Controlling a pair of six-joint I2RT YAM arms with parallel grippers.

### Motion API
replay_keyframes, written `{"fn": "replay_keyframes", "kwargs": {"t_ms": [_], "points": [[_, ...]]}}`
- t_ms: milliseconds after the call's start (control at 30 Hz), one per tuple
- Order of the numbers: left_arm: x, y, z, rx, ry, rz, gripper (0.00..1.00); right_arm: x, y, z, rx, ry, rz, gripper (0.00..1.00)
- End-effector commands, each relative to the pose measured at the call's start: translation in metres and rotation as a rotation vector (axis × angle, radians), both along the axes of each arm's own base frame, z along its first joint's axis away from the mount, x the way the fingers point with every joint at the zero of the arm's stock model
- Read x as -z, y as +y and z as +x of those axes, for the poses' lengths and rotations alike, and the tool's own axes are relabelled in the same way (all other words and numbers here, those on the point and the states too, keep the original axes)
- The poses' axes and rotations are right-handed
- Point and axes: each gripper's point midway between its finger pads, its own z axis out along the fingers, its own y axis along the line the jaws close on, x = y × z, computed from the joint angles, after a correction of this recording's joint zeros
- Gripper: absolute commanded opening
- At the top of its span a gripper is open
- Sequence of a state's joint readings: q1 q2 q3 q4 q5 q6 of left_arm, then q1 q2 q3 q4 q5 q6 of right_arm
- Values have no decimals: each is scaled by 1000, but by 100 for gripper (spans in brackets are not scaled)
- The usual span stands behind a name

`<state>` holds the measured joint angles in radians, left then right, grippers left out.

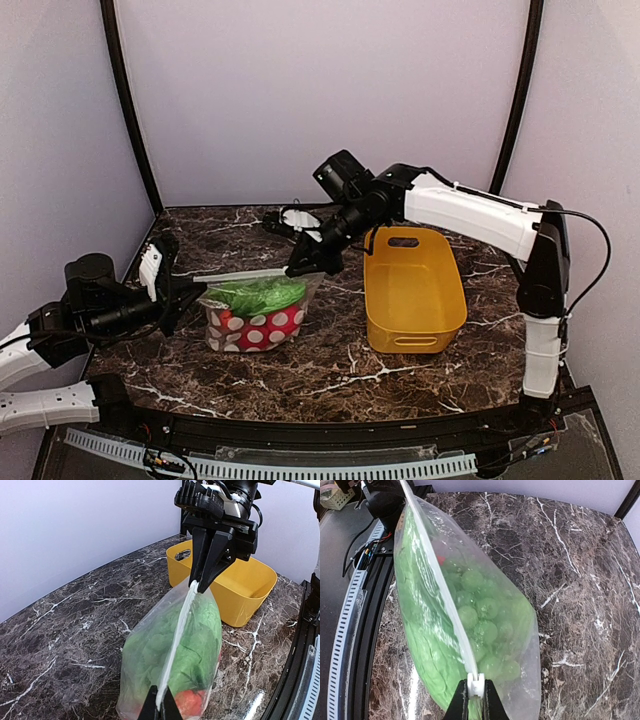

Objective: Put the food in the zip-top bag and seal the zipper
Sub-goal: Zip the zipper on the zipper food storage bag.

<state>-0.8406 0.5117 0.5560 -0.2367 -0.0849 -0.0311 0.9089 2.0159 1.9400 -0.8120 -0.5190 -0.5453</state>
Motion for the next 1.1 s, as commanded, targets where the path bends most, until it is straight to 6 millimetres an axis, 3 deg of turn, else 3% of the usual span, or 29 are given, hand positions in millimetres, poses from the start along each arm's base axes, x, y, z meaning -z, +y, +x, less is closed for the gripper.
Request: {"fn": "replay_keyframes", "kwargs": {"t_ms": [0,500,767,900,1067], "points": [[-1,10,3,-48,-24,6,1,12,-52,35,140,-21,-112,0],[2,10,6,-60,-17,11,1,35,-104,49,228,8,-184,0],[3,5,9,-58,-9,-2,1,29,-101,50,229,35,-150,0],[-15,-7,34,-119,-63,-64,1,15,-89,63,236,13,-116,0],[-57,-22,89,-251,-199,-83,1,-15,-82,114,320,-118,-59,0]]}}
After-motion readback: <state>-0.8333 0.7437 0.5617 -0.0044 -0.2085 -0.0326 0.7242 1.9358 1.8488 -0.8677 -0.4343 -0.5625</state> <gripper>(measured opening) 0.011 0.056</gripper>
